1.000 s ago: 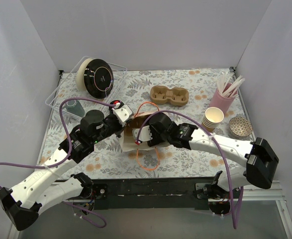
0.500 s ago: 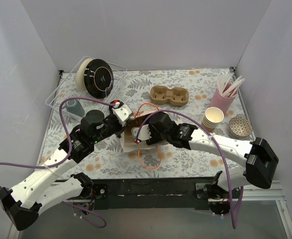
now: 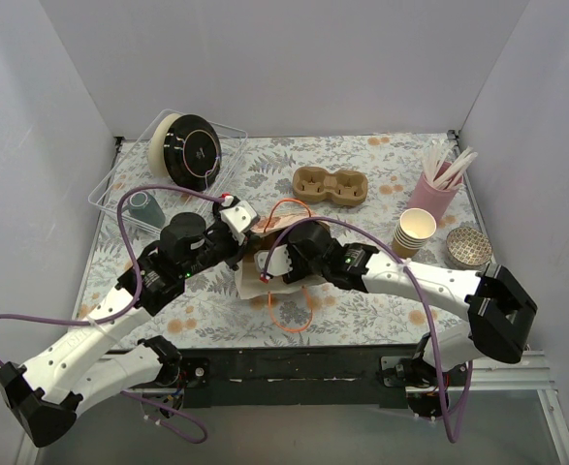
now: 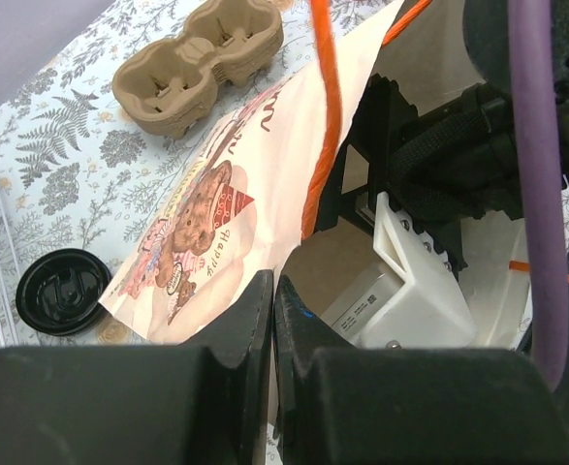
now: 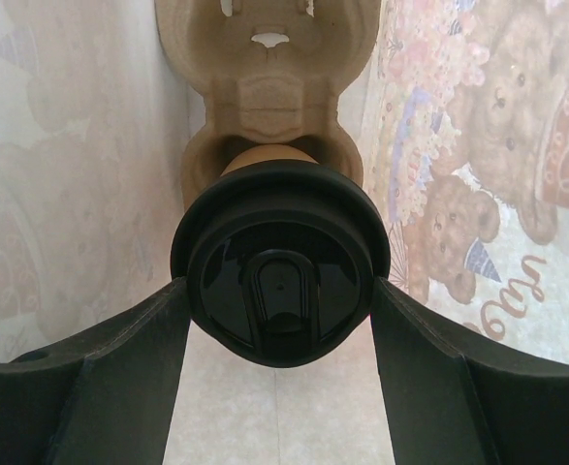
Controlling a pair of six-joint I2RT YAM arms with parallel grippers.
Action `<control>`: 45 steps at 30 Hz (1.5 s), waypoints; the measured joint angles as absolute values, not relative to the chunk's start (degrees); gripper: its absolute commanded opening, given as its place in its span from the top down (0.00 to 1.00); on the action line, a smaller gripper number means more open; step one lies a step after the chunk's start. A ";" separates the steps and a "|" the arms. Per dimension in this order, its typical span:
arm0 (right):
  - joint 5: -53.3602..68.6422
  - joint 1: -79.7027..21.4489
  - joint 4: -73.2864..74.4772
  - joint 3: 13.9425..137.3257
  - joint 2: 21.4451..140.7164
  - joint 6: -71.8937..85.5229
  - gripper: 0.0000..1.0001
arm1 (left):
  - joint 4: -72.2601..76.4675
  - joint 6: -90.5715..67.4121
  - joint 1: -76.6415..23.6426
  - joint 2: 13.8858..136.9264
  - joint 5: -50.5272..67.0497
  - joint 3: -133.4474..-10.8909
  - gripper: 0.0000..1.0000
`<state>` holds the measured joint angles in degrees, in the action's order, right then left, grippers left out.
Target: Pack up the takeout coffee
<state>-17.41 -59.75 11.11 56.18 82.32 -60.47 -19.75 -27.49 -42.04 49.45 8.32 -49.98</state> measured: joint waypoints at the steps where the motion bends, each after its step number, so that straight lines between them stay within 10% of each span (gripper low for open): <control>1: -17.41 -59.75 10.44 55.79 82.39 -60.64 0.72 | -19.92 -27.92 -41.93 49.63 8.43 -50.22 1.00; 25: -14.87 -57.84 -1.41 50.76 84.44 -63.24 0.73 | -22.31 -32.29 -40.23 50.39 10.72 -51.18 1.00; 45: -13.02 -55.86 -2.20 51.96 85.97 -63.42 0.45 | -21.85 -33.93 -39.57 52.10 10.52 -52.34 1.00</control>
